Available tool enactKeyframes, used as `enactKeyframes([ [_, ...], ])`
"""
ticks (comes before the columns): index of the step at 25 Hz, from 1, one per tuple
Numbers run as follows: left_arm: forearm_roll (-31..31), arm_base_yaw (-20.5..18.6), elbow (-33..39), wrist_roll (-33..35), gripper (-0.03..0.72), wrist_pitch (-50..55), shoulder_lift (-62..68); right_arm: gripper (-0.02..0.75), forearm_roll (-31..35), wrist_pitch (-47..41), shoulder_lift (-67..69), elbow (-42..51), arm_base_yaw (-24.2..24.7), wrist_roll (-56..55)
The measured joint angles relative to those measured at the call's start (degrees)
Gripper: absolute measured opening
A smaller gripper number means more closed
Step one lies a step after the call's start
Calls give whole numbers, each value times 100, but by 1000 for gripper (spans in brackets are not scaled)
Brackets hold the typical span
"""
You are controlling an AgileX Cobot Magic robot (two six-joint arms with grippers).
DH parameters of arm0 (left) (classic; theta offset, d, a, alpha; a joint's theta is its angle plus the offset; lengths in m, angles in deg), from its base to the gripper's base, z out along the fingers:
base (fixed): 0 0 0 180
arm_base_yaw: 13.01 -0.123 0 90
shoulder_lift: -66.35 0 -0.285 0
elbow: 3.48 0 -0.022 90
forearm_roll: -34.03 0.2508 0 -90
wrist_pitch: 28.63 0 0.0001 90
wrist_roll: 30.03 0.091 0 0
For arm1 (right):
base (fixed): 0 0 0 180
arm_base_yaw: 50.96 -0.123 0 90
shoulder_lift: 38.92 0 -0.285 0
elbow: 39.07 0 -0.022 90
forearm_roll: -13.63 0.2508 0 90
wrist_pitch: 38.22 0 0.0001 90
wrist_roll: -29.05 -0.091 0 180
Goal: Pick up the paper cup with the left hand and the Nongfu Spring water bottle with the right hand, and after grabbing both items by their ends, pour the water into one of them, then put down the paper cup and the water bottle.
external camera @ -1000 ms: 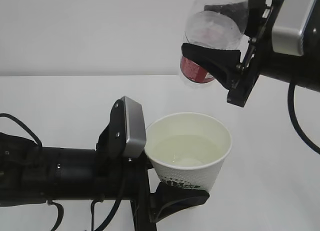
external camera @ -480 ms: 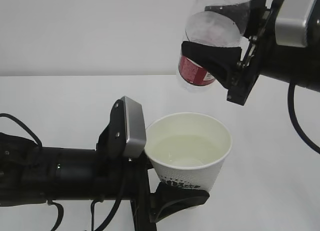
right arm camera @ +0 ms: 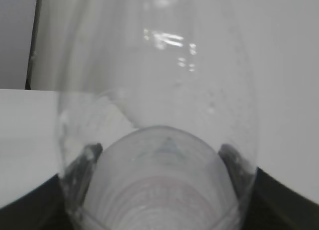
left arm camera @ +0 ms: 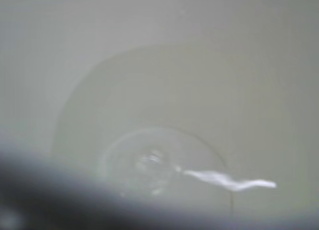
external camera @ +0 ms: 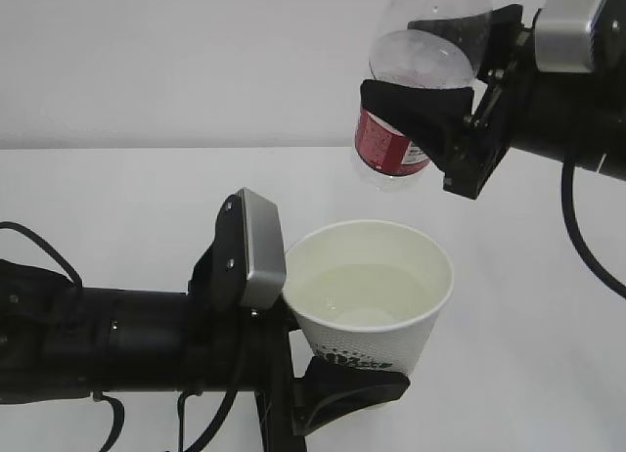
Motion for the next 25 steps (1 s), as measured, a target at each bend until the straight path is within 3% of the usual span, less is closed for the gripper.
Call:
enactKeyframes([
  [8,0,0,0,0,475,0,0,517,440,-300,0,0,0,-72],
  [17,0,0,0,0,475,0,0,517,841,-1445,0,0,0,-84],
  [25,0,0,0,0,475,0,0,517,1179,-1777,0,0,0,-94],
])
